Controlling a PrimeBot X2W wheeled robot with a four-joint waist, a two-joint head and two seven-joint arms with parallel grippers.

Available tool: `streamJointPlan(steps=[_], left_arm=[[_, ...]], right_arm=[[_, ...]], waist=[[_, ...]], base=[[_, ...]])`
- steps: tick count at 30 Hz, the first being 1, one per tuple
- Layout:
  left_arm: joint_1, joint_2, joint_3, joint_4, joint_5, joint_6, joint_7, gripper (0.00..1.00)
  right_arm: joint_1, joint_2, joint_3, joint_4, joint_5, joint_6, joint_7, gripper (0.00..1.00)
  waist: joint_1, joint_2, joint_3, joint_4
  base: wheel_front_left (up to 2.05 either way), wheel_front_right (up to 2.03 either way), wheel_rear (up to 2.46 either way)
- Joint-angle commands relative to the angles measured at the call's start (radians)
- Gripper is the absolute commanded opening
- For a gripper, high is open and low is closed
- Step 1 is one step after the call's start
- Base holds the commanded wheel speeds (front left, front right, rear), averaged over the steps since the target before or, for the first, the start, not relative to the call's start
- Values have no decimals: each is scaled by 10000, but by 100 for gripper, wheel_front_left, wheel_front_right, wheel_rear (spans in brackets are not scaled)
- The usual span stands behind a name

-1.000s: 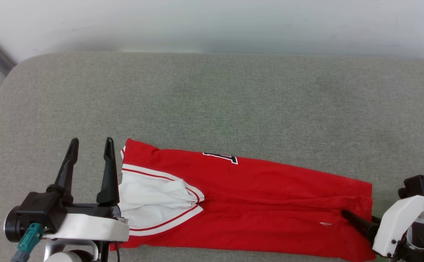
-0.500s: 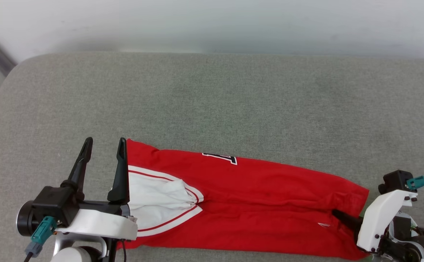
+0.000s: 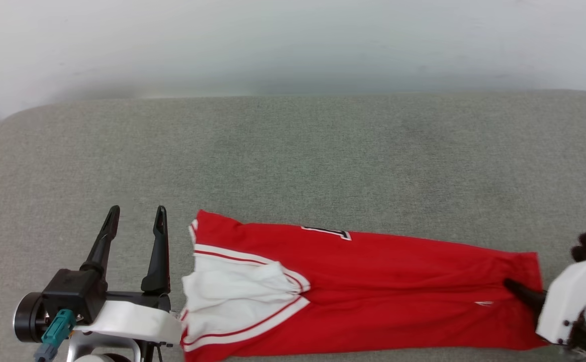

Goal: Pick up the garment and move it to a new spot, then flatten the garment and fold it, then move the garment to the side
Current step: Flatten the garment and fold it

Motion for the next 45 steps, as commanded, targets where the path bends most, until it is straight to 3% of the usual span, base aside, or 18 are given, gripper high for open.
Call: streamJointPlan(steps=[1,8,12,19,25,35,40,45], left_arm=[[135,-9,24,-23,40,69,-3,100],[246,-112,-6,-89,-28,209,-15,100],[234,-173,-71,-102,-65,201,-18,100],[17,-206,-227,-70,-13,174,86,100],[-82,-276,-366,-50,4,152,134,100],[-481,-534,-664,127,5,-21,79,100],[-634,-696,-797,231,34,-103,21,100],[-822,-817,-892,365,58,-186,-54,100]], right_arm=[[140,-89,-147,-18,-44,-4,-1,0],[619,-215,-1578,-286,-53,-4,91,0],[415,484,-1816,-508,678,-4,407,0],[107,1776,-1380,-843,2604,-4,1068,0],[-197,2406,-706,-485,4037,-4,1306,0],[-986,2510,1763,443,5839,-2,349,0],[-1546,2507,2911,847,6136,-2,-368,0],[-1949,2505,3595,1599,5726,-2,-1067,3]], waist=[[0,-1,-16,-45],[0,-1,-39,-204],[0,-1,-21,-220],[0,-1,-7,25],[0,-1,29,427],[0,-1,336,1286],[0,-1,610,1569],[0,-1,899,1733]], base=[[0,0,0],[0,0,0],[0,0,0],[0,0,0],[0,0,0],[0,0,0],[0,0,0],[0,0,0]])
